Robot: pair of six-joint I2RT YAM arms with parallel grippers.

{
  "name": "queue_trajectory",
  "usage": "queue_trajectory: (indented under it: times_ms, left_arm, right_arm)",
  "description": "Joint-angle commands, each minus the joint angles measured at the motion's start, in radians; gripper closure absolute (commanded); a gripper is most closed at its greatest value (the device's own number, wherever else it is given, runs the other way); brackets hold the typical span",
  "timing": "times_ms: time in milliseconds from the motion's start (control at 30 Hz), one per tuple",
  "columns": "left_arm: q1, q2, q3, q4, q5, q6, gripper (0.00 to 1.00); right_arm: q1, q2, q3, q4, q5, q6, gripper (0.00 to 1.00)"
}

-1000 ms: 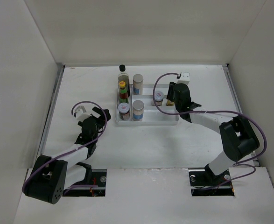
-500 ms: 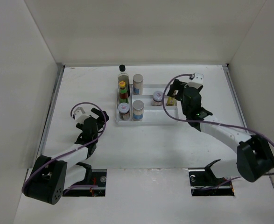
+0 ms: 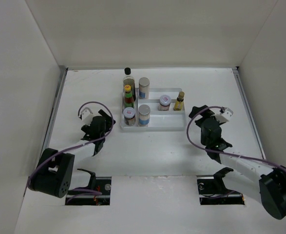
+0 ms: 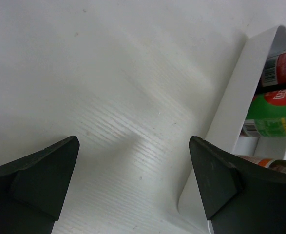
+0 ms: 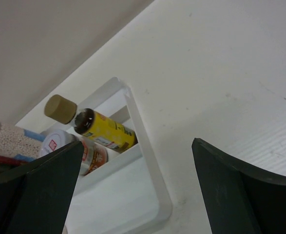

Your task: Organize the condiment bottles

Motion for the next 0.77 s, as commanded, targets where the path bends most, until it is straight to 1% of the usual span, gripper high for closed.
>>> queue_trajectory:
  times_ms: [0, 133, 267, 433, 533, 733]
  left_arm:
    - [0.01, -0.015, 0.058, -0.078, 0.006, 0.001, 0.0]
    - [0.024, -0.038, 0.074, -0.125, 0.0, 0.001, 0.0]
    - [0.03, -0.058, 0.089, -0.158, 0.005, -0.001, 0.0]
    - [0.029, -0.073, 0.1, -0.158, 0.012, -0.001, 0.0]
    - [0.019, -0.087, 0.098, -0.152, 0.005, 0.003, 0.0]
    - [0.016, -0.107, 0.103, -0.165, -0.017, 0.015, 0.0]
  right_arm:
    - [-0.015, -0.057, -0.043, 0.048, 0.06, 0.125, 0.0]
    - [-0.017, -0.092, -0.076, -0.003, 0.051, 0.153, 0.0]
    - [-0.034, -0.097, -0.091, 0.0, 0.042, 0.153, 0.0]
    - [-0.058, -0.077, -0.08, 0.002, -0.012, 0.153, 0.0]
    - [-0.054, -0.06, -0.07, 0.0, -0.054, 0.153, 0.0]
    - [-0.052, -0.023, -0.054, 0.002, -0.086, 0.154, 0.0]
